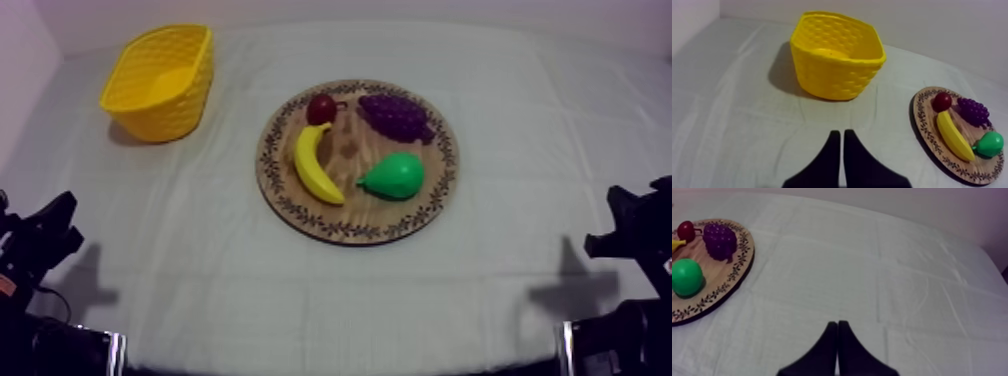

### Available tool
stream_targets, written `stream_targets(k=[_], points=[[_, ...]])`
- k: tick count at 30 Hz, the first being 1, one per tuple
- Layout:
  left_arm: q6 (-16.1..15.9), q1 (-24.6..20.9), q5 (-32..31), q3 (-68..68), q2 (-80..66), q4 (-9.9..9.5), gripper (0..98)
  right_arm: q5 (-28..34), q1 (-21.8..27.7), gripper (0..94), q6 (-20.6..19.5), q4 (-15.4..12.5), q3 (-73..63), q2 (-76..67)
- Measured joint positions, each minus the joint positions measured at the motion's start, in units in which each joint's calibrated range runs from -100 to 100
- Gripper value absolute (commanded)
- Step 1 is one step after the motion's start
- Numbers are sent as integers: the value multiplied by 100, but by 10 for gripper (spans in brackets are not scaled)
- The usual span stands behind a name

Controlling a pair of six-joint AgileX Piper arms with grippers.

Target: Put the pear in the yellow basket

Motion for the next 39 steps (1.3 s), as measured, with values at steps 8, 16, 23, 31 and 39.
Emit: stream_targets(k=[8,16,23,31,39], points=[[-7,0,0,0,2,0,1,0,0,3,0,0,0,0],[-7,0,0,0,-3,0,1,0,0,3,3,0,0,0],[-180,12,-86,20,0,0,4,0,0,3,3,0,0,0],[-974,-75,-475,-223,411,39,4,0,0,3,3,0,0,0],[-1681,78,-296,-2134,2179,114,1,3,0,3,3,0,0,0]])
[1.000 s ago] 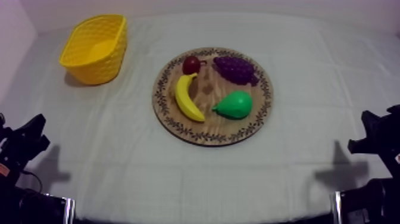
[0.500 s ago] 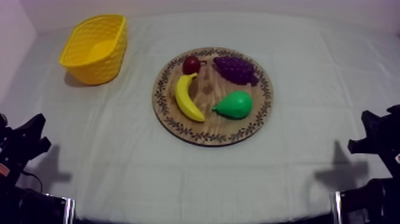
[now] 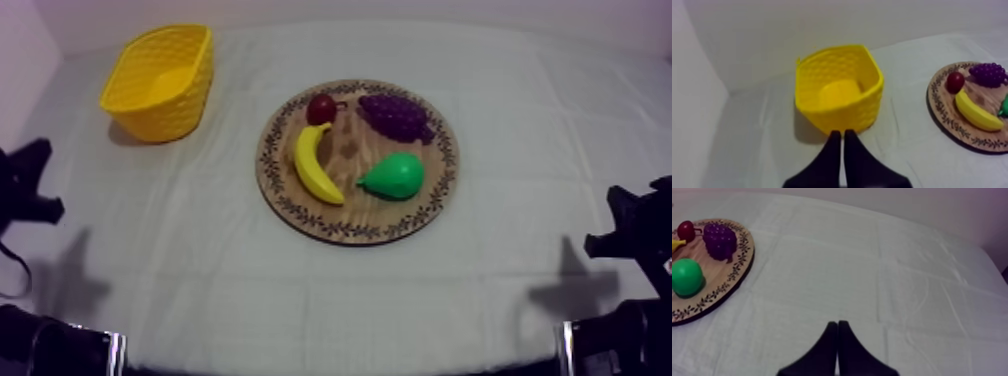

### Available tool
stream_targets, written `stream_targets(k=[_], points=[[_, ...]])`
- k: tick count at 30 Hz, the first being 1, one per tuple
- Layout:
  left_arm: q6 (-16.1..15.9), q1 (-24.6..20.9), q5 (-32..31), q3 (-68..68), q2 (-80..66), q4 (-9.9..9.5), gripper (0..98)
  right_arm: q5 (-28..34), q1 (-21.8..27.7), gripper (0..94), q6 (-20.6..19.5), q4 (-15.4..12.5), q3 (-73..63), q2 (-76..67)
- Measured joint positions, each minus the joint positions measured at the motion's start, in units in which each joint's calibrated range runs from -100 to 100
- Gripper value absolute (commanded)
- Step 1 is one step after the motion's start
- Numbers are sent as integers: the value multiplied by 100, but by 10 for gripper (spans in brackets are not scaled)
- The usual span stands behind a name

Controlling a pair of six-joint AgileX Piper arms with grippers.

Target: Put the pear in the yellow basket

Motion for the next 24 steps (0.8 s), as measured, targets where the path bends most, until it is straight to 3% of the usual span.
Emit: stream_targets(k=[6,14,18,24], points=[[-341,415,805,-2186,1765,-83,11,0,0,3,0,0,0,0],[-220,1506,871,-4740,4057,-667,22,0,0,3,0,0,0,0],[-202,2077,869,-5674,5119,-737,23,0,0,3,0,0,0,0],[-210,2756,835,-6581,6562,-669,25,0,0,3,0,0,0,0]])
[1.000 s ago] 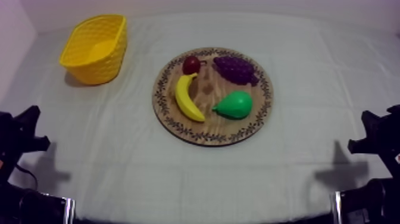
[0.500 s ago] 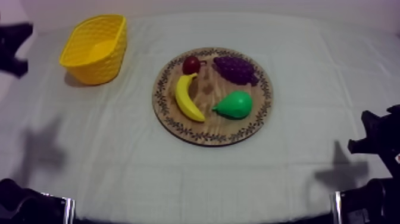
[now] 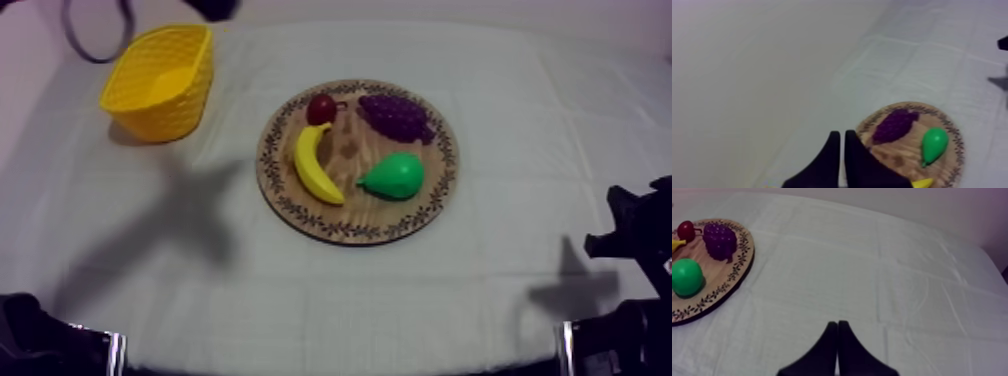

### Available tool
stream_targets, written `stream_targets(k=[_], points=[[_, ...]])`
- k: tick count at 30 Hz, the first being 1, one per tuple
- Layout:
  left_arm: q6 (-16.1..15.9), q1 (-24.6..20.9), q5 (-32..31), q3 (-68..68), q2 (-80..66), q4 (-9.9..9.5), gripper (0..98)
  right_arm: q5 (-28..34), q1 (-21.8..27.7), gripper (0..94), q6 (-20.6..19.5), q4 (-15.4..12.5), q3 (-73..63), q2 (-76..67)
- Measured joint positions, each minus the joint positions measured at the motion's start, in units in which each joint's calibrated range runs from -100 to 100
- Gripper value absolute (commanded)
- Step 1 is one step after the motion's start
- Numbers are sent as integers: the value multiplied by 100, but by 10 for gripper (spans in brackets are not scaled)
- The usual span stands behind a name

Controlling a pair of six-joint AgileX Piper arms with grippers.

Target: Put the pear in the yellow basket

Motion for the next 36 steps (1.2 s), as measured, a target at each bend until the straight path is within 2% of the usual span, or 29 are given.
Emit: stream_targets(k=[8,13,16,17,19,23,25,29,36], points=[[156,659,-563,298,1366,212,33,-7,0,3,0,0,0,0],[337,852,-947,780,1805,255,55,-7,0,3,0,0,0,0],[447,878,-1086,1028,1892,263,100,-7,0,3,0,0,0,0],[473,878,-1086,1101,1897,263,142,-7,0,3,0,0,0,0],[510,878,-1107,1207,1892,277,310,-7,0,3,0,0,0,0],[522,858,-1160,1401,1806,289,737,5,0,3,0,0,0,0],[495,852,-1178,1466,1758,302,854,5,0,3,0,0,0,0],[406,850,-1440,1712,1624,385,941,-5,0,3,0,0,0,0],[408,848,-2222,2396,1553,424,958,-5,0,3,0,0,0,0]])
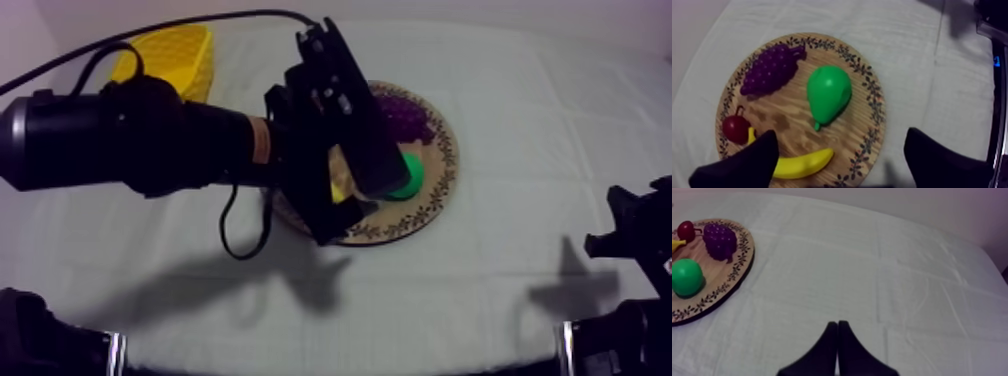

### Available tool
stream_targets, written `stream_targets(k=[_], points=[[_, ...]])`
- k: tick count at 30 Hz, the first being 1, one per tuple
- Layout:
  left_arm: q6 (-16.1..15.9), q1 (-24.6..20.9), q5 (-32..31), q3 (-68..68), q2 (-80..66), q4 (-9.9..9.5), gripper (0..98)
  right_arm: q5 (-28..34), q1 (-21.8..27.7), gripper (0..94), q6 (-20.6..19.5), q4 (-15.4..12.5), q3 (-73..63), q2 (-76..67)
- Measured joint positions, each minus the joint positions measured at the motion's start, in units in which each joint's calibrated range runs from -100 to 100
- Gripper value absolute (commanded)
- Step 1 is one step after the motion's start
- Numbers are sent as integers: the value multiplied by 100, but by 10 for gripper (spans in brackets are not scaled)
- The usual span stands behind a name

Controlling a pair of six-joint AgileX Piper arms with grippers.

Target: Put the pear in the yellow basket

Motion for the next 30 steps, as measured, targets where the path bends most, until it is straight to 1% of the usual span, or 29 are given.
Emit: stream_targets(k=[2,4,7,11,17,20,21,22,25,30], points=[[35,0,-146,101,54,0,957,0,0,3,0,0,0,0],[67,0,-149,78,134,0,956,0,0,3,0,0,0,0],[41,0,170,-267,342,67,957,0,0,3,0,0,0,0],[-33,0,1116,-1012,752,126,957,0,0,3,0,0,0,0],[-106,-48,2547,-2494,1678,227,955,0,0,3,0,0,0,0],[-164,-94,3181,-3189,2175,316,950,-1,0,3,0,0,0,0],[-184,-114,3396,-3440,2356,374,951,7,0,3,0,0,0,0],[-196,-131,3604,-3689,2538,374,948,6,0,3,0,0,0,0],[-183,-168,4284,-4403,3031,430,912,-1,0,3,0,0,0,0],[-75,-183,5327,-5654,3785,435,825,-1,0,3,0,0,0,0]])
